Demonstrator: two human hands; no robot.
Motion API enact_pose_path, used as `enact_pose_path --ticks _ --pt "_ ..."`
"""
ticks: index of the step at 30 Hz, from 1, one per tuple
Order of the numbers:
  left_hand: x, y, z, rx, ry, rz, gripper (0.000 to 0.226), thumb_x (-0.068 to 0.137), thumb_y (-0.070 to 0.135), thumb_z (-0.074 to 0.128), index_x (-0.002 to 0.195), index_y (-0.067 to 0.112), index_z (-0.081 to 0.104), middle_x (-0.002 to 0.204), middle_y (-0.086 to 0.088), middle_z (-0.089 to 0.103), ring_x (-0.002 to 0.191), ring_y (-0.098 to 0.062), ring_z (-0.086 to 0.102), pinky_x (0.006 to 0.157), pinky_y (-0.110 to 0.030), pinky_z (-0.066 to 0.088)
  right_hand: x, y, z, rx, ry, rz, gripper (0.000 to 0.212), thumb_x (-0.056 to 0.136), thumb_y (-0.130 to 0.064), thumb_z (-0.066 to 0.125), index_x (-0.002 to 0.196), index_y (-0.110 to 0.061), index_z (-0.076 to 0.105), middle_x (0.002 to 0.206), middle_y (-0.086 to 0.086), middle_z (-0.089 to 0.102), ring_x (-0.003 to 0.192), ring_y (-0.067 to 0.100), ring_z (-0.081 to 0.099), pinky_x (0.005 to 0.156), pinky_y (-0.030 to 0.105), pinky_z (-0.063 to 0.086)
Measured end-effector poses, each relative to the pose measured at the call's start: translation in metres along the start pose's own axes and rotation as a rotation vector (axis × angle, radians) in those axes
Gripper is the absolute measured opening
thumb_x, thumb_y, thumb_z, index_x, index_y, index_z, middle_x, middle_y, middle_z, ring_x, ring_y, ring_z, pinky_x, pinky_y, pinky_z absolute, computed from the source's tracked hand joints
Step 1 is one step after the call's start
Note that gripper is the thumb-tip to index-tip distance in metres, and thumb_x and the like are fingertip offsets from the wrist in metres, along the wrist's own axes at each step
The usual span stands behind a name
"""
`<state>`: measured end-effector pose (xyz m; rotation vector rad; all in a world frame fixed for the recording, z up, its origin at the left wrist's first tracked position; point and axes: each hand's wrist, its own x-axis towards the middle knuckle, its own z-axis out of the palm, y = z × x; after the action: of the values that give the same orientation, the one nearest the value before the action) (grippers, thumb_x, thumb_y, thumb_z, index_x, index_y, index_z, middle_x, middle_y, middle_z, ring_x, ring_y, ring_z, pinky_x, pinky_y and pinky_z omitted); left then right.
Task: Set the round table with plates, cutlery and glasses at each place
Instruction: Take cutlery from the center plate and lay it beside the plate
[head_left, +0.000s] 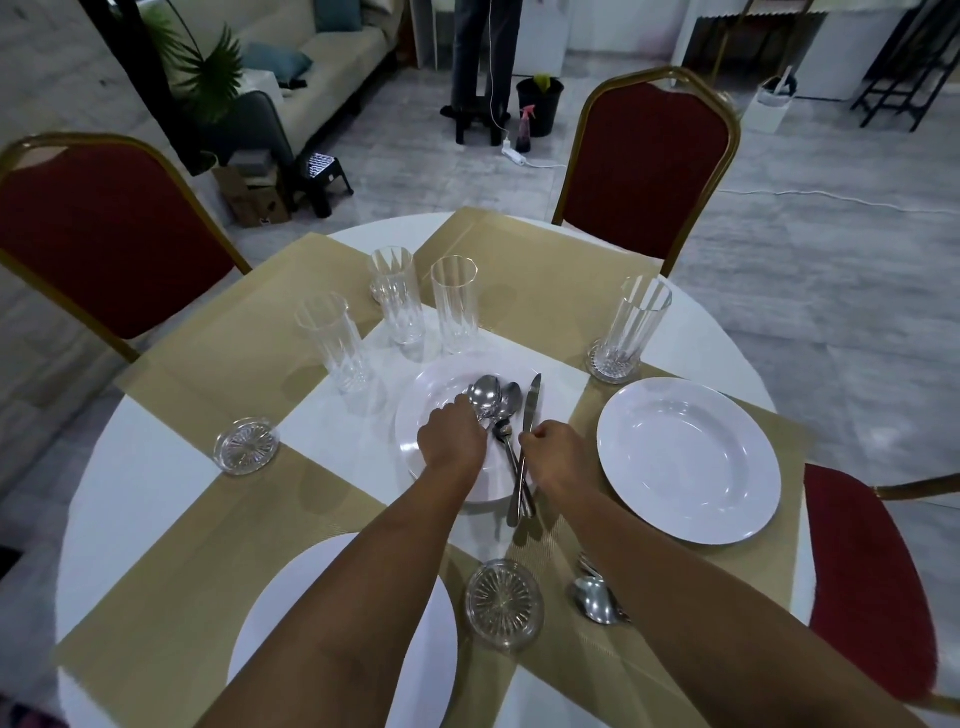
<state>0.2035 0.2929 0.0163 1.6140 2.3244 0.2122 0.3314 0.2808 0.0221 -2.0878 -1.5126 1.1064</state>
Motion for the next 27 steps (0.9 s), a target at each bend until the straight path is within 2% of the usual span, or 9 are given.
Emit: enact_pose_path --ticks 3,6,8,12,15,17,20,27 --pt "-0.001 -0.001 0.002 -0.004 -0.046 -0.006 0.024 0.094 0.018 0.049 0.116 0.012 0.054 0.113 -0.007 0.064 0.107 -0.027 0.060 0.074 -0.032 0.044 -0.001 0.000 -0.001 -0.012 0.003 -0.007 0.020 0.089 -0.024 0.050 0.075 -0.015 0.061 0.078 0.005 0.066 0.074 0.025 0.061 0.055 0.026 0.035" --pt "-0.001 -0.001 0.003 -0.086 -0.085 -0.048 0.028 0.090 0.036 0.060 0.107 0.014 0.058 0.103 -0.005 0.066 0.098 -0.027 0.063 0.068 -0.030 0.042 -0.001 0.000 0.000 -0.014 0.004 -0.011 0.020 0.090 -0.026 0.050 0.077 -0.016 0.061 0.079 0.006 0.066 0.075 0.026 0.062 0.057 0.027 0.036" --pt "0.000 -0.001 0.003 -0.156 -0.099 -0.112 0.030 0.087 0.040 0.063 0.101 0.013 0.062 0.098 -0.006 0.068 0.092 -0.027 0.064 0.064 -0.029 0.041 0.000 0.001 0.000 -0.015 0.005 -0.017 0.021 0.091 -0.026 0.050 0.078 -0.014 0.063 0.078 0.006 0.065 0.072 0.024 0.060 0.056 0.027 0.036" --pt "0.004 0.001 0.001 -0.174 -0.111 -0.155 0.025 0.086 0.037 0.066 0.090 0.013 0.066 0.092 -0.006 0.070 0.085 -0.027 0.065 0.061 -0.028 0.041 0.001 0.001 0.000 -0.016 0.007 -0.019 0.022 0.091 -0.025 0.050 0.083 -0.012 0.066 0.079 0.006 0.066 0.072 0.023 0.060 0.056 0.026 0.036" --pt "0.007 0.004 -0.002 -0.147 -0.127 -0.175 0.018 0.086 0.030 0.066 0.094 0.014 0.067 0.097 -0.004 0.069 0.091 -0.026 0.065 0.065 -0.027 0.043 0.002 0.003 0.002 0.007 0.009 -0.012 0.021 0.091 -0.026 0.050 0.083 -0.013 0.065 0.080 0.006 0.066 0.076 0.025 0.062 0.062 0.028 0.040" --pt "0.009 0.008 -0.001 -0.073 -0.130 -0.136 0.012 0.088 0.019 0.060 0.096 0.014 0.067 0.102 -0.005 0.069 0.095 -0.025 0.065 0.069 -0.028 0.046 0.003 0.003 0.003 0.004 0.009 -0.009 0.022 0.091 -0.026 0.050 0.085 -0.012 0.066 0.082 0.006 0.067 0.077 0.025 0.062 0.063 0.028 0.040" --pt "0.007 0.012 -0.001 0.001 -0.114 -0.101 0.022 0.090 0.008 0.050 0.104 0.013 0.067 0.109 -0.006 0.067 0.102 -0.026 0.064 0.077 -0.029 0.046 0.003 0.004 0.003 -0.001 0.011 -0.016 0.019 0.090 -0.026 0.050 0.079 -0.015 0.061 0.078 0.005 0.064 0.075 0.025 0.060 0.063 0.028 0.039" --pt "0.005 0.005 -0.009 -0.105 -0.157 -0.224 0.017 0.088 0.007 0.051 0.097 0.011 0.066 0.104 -0.007 0.068 0.097 -0.027 0.065 0.071 -0.029 0.046 0.006 0.006 0.005 0.033 0.001 -0.006 0.017 0.090 -0.024 0.050 0.076 -0.017 0.057 0.074 0.002 0.061 0.070 0.023 0.057 0.062 0.028 0.041"
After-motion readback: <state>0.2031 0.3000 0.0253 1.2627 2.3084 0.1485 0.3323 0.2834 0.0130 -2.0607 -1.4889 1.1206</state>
